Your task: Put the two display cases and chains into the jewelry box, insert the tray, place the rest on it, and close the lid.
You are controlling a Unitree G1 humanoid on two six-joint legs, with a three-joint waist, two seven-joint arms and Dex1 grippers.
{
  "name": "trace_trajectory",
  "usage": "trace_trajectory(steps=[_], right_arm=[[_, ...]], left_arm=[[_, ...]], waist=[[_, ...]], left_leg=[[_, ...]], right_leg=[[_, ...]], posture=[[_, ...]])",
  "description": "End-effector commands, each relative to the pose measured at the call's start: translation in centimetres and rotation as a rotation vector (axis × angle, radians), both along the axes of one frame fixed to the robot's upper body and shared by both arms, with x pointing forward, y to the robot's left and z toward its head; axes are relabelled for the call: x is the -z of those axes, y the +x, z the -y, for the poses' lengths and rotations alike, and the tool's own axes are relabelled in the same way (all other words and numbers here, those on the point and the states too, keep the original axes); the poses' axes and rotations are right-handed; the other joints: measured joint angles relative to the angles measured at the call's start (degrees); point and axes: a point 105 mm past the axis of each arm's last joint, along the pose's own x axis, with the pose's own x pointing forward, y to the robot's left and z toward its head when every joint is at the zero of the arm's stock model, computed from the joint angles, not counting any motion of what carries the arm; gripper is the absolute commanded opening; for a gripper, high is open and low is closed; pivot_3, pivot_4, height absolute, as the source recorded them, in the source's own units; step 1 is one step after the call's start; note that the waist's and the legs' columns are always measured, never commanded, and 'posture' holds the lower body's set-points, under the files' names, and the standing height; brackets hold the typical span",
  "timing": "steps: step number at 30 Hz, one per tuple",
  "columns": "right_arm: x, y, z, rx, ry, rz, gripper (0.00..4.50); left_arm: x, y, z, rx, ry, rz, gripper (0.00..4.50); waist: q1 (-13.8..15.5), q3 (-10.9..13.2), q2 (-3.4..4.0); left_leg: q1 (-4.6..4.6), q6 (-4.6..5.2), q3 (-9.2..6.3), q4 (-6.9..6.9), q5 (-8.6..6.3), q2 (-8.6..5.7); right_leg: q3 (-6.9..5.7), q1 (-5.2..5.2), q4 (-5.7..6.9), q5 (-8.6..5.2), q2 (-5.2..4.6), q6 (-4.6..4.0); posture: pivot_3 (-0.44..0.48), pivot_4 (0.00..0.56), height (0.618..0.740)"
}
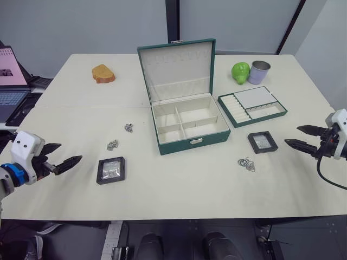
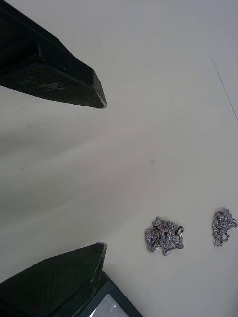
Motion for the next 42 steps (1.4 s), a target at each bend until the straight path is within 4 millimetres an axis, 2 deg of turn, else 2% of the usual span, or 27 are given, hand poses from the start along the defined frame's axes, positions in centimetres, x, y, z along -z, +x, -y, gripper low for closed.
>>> trace_trajectory(steps=[1,16,20,22,26,29,31,34,37,41,42], right_arm=[[-1.0,0.1,0.1,-0.005,-0.010,0.036,4.49],[-0.7,0.2,0.0,0.000,-0.003,0.037,4.49],[-1.6,0.7,0.1,0.023,0.040,0.071,4.49],[-2.9,1.6,-1.4,-0.006,0.090,0.116,4.49],[-3.8,3.1,-4.6,-0.069,0.132,0.155,4.49],[-4.1,4.4,-6.6,-0.086,0.128,0.190,3.90],[-4.3,5.4,-8.5,-0.106,0.128,0.212,3.22],[-4.3,6.6,-10.1,-0.113,0.117,0.227,2.24],[-3.5,8.0,-12.4,-0.133,0.067,0.218,1.52],[-2.4,9.4,-14.5,-0.137,0.016,0.201,0.64],[-2.1,9.7,-14.8,-0.136,0.004,0.197,0.43]], left_arm=[[-1.1,-0.1,-0.4,-0.014,0.008,0.036,4.48],[-1.2,-0.2,-0.3,-0.029,0.000,0.038,4.48],[-2.6,0.5,0.3,-0.042,-0.058,0.103,4.48],[-3.7,1.2,1.6,-0.016,-0.111,0.153,4.48],[-3.7,2.2,4.5,0.049,-0.132,0.158,4.48],[-3.7,3.1,6.3,0.083,-0.137,0.180,3.88],[-3.7,3.8,8.1,0.119,-0.149,0.191,3.28],[-3.5,4.7,9.6,0.141,-0.155,0.199,2.29],[-2.5,5.7,11.7,0.183,-0.159,0.187,1.35],[-1.3,6.9,13.2,0.206,-0.138,0.163,0.13],[-1.2,7.2,13.4,0.205,-0.138,0.163,0.00]], waist=[[0.0,0.0,0.00],[0.0,0.0,0.00],[0.0,0.0,0.00],[0.0,0.0,0.00],[0.0,0.0,0.00],[-0.1,0.0,0.00],[-0.1,0.0,0.00],[-0.2,0.0,0.00],[-0.2,0.0,0.00],[-0.5,0.0,0.00],[-0.5,0.0,0.00]], left_leg=[[0.00,0.00,0.00,0.00,0.00,0.00],[0.00,0.00,0.00,0.00,0.00,0.00],[0.00,0.00,0.00,0.01,0.00,0.00],[0.00,0.00,0.00,0.02,0.00,0.00],[-0.01,-0.01,-0.04,0.06,0.00,0.02],[-0.03,0.00,-0.04,0.05,0.00,0.01],[-0.04,-0.01,-0.04,0.05,0.00,0.01],[-0.05,-0.01,-0.07,0.08,0.01,0.01],[-0.06,-0.01,-0.09,0.09,0.01,0.00],[-0.06,-0.01,-0.10,0.10,0.01,0.01],[-0.06,-0.01,-0.11,0.10,0.01,0.01]], right_leg=[[0.00,0.00,0.00,0.00,0.00,0.00],[0.00,0.00,0.00,0.00,0.00,0.00],[0.00,0.00,0.01,0.00,0.00,0.00],[0.00,0.00,0.03,0.00,0.00,0.00],[-0.02,0.02,0.07,0.00,0.02,0.00],[-0.03,0.02,0.04,0.00,0.02,0.00],[-0.03,0.00,0.03,0.00,0.02,0.00],[-0.05,0.00,0.08,0.00,0.02,0.00],[-0.09,0.00,0.08,0.00,0.02,0.00],[-0.11,-0.01,0.09,0.00,0.02,0.00],[-0.14,0.00,0.09,0.00,0.02,0.00]], posture=[[0.000,0.150,0.740],[0.000,0.150,0.740],[0.000,0.150,0.740],[0.000,0.150,0.740],[0.000,0.150,0.740],[0.000,0.150,0.740],[0.000,0.150,0.740],[0.000,0.150,0.740],[0.000,0.150,0.740],[0.000,0.150,0.740],[0.000,0.150,0.740]])
